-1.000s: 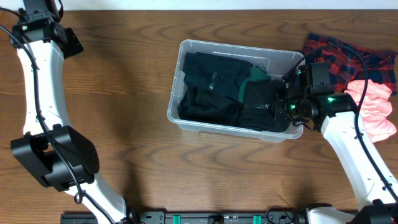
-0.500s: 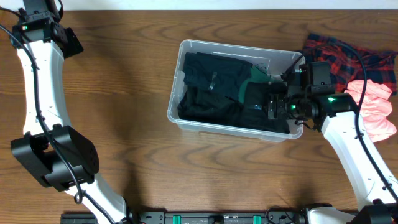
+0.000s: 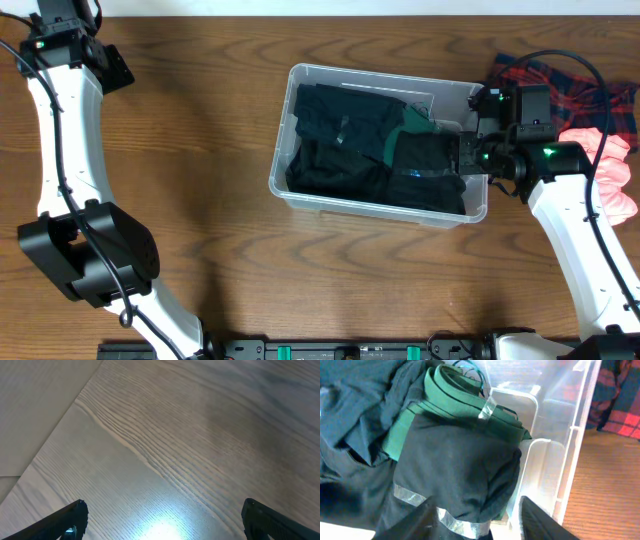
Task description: Pack container
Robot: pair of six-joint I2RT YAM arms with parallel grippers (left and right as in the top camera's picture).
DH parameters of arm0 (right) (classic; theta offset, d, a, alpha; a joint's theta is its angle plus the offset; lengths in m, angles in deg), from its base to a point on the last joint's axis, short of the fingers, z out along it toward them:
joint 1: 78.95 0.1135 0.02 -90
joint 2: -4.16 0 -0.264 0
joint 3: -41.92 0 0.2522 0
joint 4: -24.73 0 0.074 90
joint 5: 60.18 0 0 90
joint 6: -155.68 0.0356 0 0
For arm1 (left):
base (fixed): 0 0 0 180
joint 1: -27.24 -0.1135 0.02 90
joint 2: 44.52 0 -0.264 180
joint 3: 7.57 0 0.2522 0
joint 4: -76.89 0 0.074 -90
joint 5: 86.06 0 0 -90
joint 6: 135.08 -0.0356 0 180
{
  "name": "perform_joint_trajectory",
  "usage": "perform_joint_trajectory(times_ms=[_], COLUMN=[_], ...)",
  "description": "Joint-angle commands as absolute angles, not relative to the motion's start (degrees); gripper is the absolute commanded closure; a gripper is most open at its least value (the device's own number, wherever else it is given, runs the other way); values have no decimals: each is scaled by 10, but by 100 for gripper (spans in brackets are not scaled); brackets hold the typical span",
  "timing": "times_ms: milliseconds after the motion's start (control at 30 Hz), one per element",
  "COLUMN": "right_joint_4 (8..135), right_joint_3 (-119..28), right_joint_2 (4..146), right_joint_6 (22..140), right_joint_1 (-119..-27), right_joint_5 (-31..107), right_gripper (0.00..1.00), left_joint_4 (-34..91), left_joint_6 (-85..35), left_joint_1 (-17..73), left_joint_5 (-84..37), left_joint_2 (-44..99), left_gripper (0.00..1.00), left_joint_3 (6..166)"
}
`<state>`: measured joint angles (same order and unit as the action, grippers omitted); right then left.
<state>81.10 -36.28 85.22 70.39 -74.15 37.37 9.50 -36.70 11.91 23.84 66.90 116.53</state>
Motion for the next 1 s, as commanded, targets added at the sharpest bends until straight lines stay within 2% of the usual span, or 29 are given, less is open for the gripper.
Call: perform_joint_trajectory(times_ms=[0, 33, 133, 433, 700, 833, 967], right_joint_4=[811, 811, 812, 818, 817, 818, 816], right_joint_3=[-376, -376, -375, -355, -326, -319, -319], right_joint_2=[851, 851, 851, 868, 940, 984, 1008], right_joint_6=[692, 692, 692, 692, 693, 692, 692], right_joint_1=[-728, -722, -711, -699, -699, -699, -699], right_joint_5=[367, 367, 367, 365, 363, 363, 363], right_gripper=[68, 78, 98, 99, 99, 94, 94], left_joint_4=[94, 94, 94, 94, 94, 94, 94], left_joint_6=[-366, -366, -366, -366, -366, -366, -366], left_joint_1=[118, 118, 118, 118, 118, 118, 118], left_joint_5=[246, 246, 246, 246, 246, 246, 246], left_joint_2=[672, 672, 672, 672, 672, 672, 672], left_gripper=[2, 2, 2, 2, 2, 2, 2], left_joint_3=[1166, 1166, 1166, 1166, 1166, 1166, 1166])
